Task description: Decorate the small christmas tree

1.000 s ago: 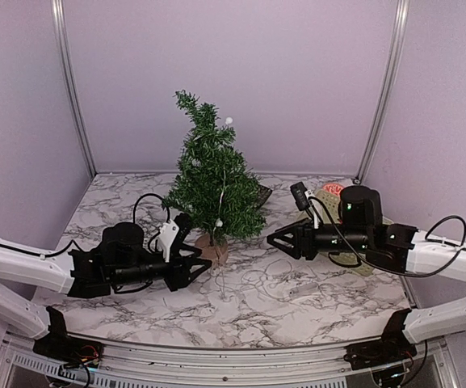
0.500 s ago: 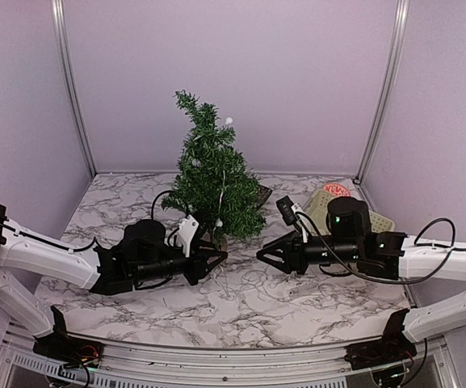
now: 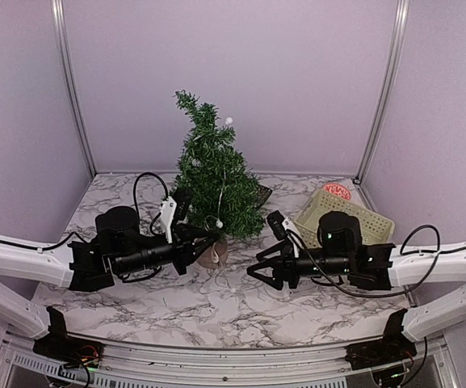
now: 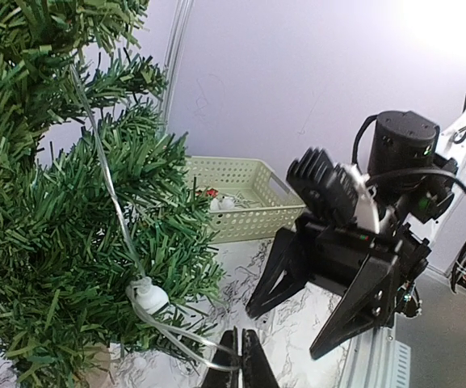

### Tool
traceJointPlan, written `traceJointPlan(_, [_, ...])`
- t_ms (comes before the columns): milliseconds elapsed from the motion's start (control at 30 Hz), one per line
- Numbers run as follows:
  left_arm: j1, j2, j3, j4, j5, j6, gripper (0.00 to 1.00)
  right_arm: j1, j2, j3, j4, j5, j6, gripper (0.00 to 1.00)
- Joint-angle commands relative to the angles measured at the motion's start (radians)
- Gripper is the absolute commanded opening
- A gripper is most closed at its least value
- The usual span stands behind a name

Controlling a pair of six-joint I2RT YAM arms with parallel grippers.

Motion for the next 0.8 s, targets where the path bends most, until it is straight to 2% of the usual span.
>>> traceJointPlan(0, [-0.011,-0.061,0.012,-0.066,-0.005,-0.034,0.00,0.059,0.095,0.013,0.139,0.021,-0.078,0.67])
traceJointPlan(267, [-0.014,-0.114,0.051,-0.111,-0.045,-0.051,0.00,0.158,0.225,0.036,0.266,0.035,-0.155,0.75])
traceJointPlan(467, [-0.016,-0.139,0.074,-0.139,-0.037,-0.062,0.00,0.175,0.271,0.030,0.376,0.080,-0.182,0.75])
traceJointPlan(600, [-0.016,-0.173,0.110,-0.193,-0.018,-0.048,0.00,0.183,0.253,0.014,0.385,0.109,-0.243,0.72])
traceJointPlan(767, [-0.016,-0.208,0.175,-0.329,0.052,-0.026,0.00,0.182,0.159,-0.047,0.314,0.158,-0.363,0.68])
